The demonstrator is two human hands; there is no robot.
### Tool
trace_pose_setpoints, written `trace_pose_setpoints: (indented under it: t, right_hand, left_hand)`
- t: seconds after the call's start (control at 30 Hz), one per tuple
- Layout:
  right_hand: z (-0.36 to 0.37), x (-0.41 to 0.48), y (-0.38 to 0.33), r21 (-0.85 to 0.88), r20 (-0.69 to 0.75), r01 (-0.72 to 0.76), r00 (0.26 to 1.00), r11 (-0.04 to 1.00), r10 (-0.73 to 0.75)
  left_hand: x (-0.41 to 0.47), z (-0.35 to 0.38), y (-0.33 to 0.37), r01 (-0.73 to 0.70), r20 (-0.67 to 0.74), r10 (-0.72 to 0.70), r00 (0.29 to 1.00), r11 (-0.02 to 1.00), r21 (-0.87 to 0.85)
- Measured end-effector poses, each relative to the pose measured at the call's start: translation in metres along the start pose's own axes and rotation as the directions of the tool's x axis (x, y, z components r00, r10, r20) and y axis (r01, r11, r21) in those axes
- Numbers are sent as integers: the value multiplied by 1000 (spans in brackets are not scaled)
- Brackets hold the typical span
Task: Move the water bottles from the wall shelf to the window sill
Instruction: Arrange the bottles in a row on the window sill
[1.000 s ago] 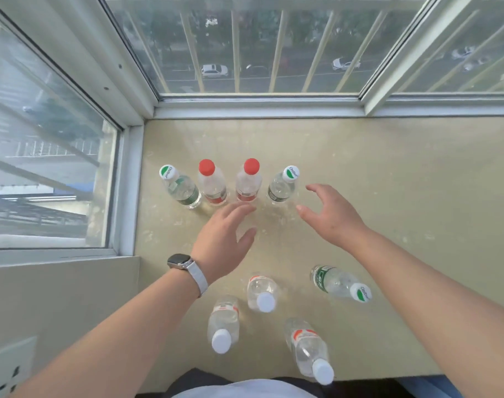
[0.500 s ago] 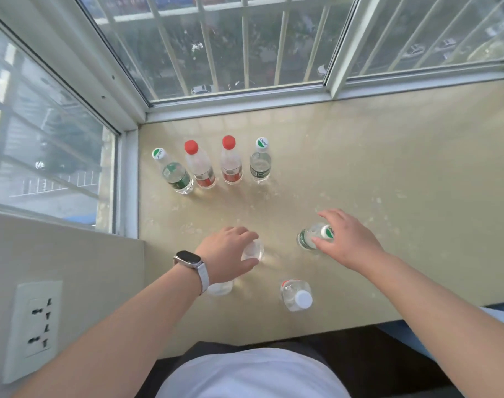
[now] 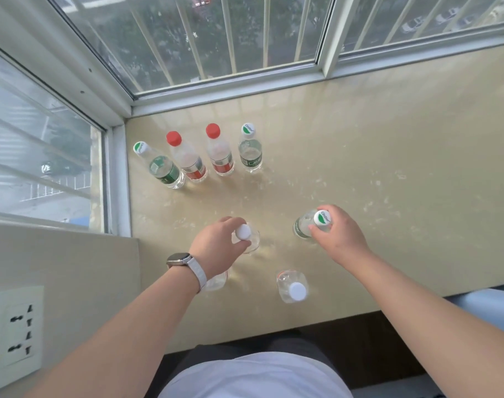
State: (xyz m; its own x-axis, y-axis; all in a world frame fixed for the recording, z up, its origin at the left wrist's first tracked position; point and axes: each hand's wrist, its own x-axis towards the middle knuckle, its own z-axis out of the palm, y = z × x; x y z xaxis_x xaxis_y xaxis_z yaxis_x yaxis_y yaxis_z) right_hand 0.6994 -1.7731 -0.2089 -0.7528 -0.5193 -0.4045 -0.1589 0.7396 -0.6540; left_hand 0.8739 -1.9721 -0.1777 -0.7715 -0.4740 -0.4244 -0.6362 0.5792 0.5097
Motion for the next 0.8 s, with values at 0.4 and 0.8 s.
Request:
trace_pose_setpoints:
  t: [0.4,0.8]
  right_hand:
    - [-35,75,-12,93,-103,52,994,994,-42]
    - [-69,177,-31,101,-177,83,982,991,-64]
  left_hand:
    - [94,-20,54,-78,-97,76,992,997,-15]
    - [201,-20,102,-68,-108,60,992,995,-75]
